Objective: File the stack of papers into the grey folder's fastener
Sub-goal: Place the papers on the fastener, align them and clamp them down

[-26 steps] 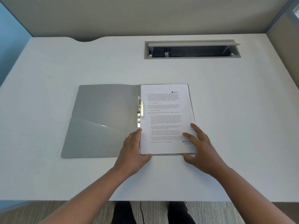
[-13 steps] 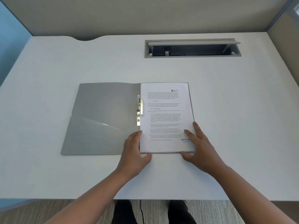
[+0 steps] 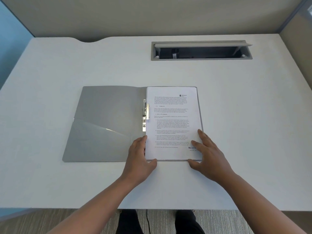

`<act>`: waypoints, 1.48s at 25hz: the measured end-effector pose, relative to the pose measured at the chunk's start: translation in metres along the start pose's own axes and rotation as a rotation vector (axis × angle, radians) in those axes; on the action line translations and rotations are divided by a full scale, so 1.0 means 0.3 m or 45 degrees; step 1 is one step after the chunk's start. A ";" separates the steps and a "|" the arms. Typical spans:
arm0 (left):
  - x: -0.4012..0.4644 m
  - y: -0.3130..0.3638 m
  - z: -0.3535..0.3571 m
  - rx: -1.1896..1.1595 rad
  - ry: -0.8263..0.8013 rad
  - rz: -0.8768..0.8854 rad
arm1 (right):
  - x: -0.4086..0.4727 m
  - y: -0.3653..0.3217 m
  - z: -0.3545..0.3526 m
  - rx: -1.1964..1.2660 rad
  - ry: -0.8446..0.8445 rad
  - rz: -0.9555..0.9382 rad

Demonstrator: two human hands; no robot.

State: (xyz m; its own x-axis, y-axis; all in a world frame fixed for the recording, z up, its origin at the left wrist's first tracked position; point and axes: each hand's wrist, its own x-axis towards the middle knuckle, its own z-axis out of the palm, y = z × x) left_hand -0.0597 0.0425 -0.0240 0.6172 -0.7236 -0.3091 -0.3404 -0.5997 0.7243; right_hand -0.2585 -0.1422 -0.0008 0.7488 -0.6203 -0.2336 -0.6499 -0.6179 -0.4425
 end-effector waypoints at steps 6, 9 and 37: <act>-0.008 0.011 -0.001 0.038 0.001 0.004 | 0.002 0.003 0.011 0.020 0.036 -0.061; -0.018 0.017 -0.007 0.094 0.005 0.047 | -0.002 0.012 0.023 0.026 0.052 -0.078; -0.008 0.023 -0.018 0.181 0.026 0.112 | -0.001 -0.025 0.022 -0.102 0.100 -0.024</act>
State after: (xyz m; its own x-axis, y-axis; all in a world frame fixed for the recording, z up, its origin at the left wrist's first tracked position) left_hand -0.0595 0.0419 -0.0149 0.5946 -0.7691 -0.2343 -0.4898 -0.5776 0.6530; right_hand -0.2529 -0.1342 -0.0031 0.7506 -0.6421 -0.1563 -0.6465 -0.6644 -0.3750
